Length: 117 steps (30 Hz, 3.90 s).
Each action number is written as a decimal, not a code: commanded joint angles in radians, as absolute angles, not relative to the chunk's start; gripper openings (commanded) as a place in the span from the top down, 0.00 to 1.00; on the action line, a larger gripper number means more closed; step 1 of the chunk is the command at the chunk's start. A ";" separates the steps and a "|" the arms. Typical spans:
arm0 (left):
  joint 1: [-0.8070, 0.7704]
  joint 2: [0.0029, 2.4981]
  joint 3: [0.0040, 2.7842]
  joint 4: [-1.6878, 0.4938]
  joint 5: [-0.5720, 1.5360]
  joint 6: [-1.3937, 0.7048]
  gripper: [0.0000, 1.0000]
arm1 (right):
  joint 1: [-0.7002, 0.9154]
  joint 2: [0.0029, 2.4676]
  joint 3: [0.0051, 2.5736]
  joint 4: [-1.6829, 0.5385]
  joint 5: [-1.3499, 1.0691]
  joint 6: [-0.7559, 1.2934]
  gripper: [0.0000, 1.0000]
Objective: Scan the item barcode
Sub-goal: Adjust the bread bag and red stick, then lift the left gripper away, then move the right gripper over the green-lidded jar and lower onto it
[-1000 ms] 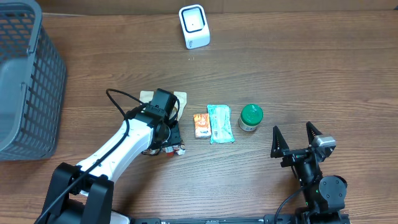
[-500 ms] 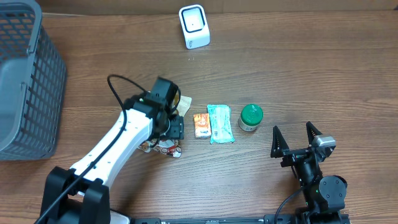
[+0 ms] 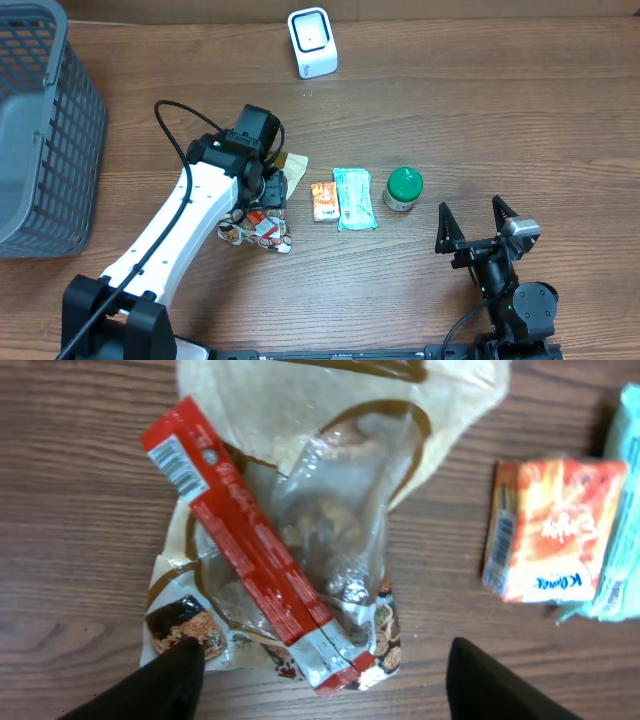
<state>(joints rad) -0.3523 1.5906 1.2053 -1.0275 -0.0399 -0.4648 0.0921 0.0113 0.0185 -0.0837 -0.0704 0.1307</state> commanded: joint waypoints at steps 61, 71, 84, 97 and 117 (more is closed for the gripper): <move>0.233 1.597 1.219 -0.672 0.184 0.074 0.00 | 0.089 0.003 0.008 -0.060 -0.195 0.135 0.00; 0.242 1.597 1.219 -0.673 0.174 0.075 0.00 | 0.089 0.003 0.008 -0.050 -0.201 0.135 0.00; 0.242 1.597 1.219 -0.673 0.173 0.075 0.00 | 0.089 0.017 0.232 -0.327 -0.142 0.237 0.00; 0.241 1.597 1.219 -0.676 0.173 0.075 0.00 | 0.089 0.752 1.184 -0.988 -0.028 0.203 0.00; 0.242 1.597 1.219 -0.676 0.173 0.075 0.01 | 0.089 1.543 1.636 -1.320 -0.423 0.419 0.09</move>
<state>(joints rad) 0.2428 1.5917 1.2053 -0.6796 0.1650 0.0628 0.0925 1.5074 1.6119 -1.3132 -0.4072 0.2943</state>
